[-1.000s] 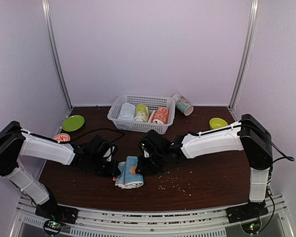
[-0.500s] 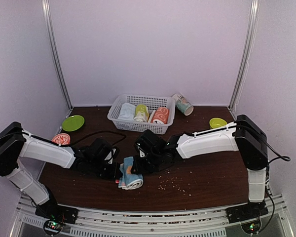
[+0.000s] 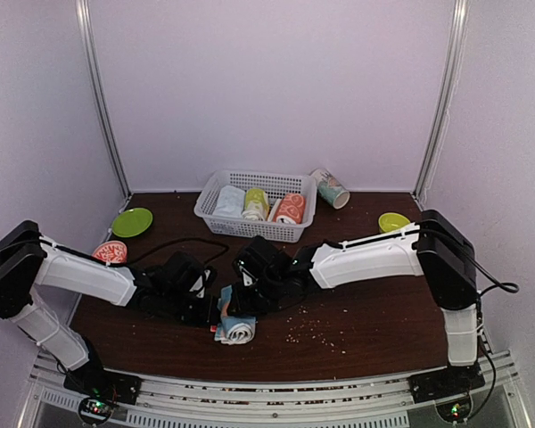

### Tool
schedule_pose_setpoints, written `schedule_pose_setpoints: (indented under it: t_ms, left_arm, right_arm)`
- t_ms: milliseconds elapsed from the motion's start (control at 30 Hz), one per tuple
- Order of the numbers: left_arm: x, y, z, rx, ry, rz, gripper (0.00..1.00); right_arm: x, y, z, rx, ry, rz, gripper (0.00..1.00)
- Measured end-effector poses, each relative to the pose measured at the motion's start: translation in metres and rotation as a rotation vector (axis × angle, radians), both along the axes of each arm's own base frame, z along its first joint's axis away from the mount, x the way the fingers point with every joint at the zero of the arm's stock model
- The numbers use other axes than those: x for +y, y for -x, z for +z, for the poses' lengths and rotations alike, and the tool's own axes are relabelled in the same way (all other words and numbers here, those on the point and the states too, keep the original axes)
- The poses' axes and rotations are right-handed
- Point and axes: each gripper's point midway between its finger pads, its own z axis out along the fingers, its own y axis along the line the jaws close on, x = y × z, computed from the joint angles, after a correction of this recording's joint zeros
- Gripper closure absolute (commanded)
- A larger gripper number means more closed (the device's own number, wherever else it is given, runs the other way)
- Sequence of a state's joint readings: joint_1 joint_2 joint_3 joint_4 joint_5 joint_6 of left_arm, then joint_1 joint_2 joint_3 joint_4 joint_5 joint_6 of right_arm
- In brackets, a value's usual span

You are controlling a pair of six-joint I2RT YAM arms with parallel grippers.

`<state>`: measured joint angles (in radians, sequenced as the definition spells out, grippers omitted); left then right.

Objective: Roll the towels
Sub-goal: Roll the towel at the center of the board.

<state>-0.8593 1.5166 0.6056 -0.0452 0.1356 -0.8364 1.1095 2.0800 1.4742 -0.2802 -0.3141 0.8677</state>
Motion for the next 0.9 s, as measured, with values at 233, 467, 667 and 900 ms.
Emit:
schedule_pose_setpoints:
  t_ms: [233, 467, 667, 900]
  left_arm:
    - [0.01, 0.009, 0.006, -0.001, -0.024, -0.01, 0.47]
    - [0.023, 0.015, 0.038, -0.05, -0.011, -0.017, 0.42]
    - [0.025, 0.008, 0.072, -0.119, 0.035, 0.007, 0.46]
    - [0.008, -0.022, 0.082, -0.144, 0.073, 0.037, 0.58]
  right_arm:
    - [0.003, -0.001, -0.016, 0.013, 0.019, 0.002, 0.77]
    - [0.005, -0.001, -0.016, 0.014, 0.014, 0.005, 0.76]
    - [0.006, -0.001, -0.016, 0.01, 0.008, 0.011, 0.75]
    - [0.008, -0.001, -0.014, 0.003, -0.003, 0.014, 0.75]
